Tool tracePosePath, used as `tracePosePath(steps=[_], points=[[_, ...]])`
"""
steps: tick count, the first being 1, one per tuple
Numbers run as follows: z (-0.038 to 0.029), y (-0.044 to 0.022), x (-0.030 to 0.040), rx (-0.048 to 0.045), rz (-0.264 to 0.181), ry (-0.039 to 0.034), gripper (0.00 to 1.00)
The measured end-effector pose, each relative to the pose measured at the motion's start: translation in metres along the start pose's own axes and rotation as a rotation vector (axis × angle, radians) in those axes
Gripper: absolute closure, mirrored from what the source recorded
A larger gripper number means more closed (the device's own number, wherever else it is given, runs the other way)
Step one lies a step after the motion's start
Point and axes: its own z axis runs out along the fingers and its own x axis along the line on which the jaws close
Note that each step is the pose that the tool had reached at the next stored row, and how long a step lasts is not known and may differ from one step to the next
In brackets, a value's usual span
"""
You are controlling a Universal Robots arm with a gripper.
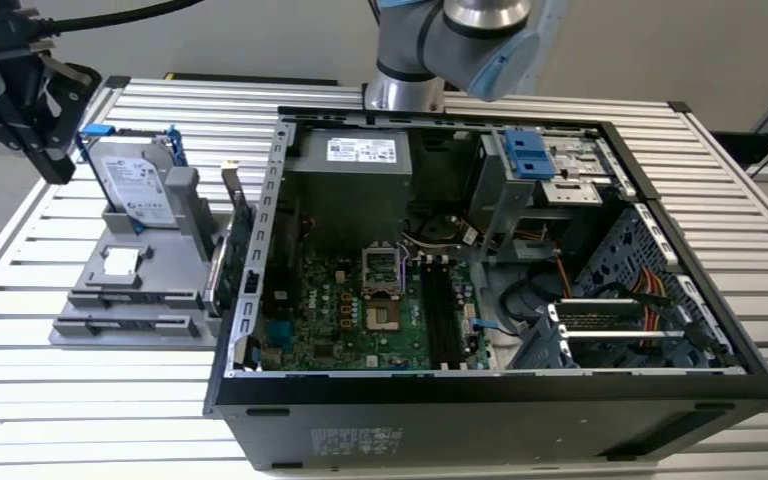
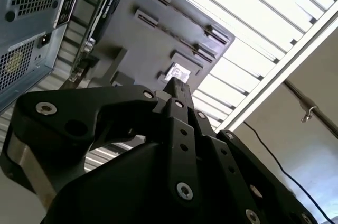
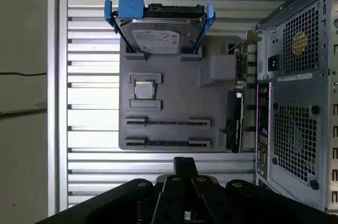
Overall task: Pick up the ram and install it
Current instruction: 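Reach for the ram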
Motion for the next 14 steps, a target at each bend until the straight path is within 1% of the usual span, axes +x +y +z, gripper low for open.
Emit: tracePosePath(steps=[6,14], points=[[-0.0002,-0.0058,0.0008,0.0,-0.007,0.0004,1.0],[-0.0002,-0.0079,0.0011,-0.0001,-0.01,0.0014,1.0]])
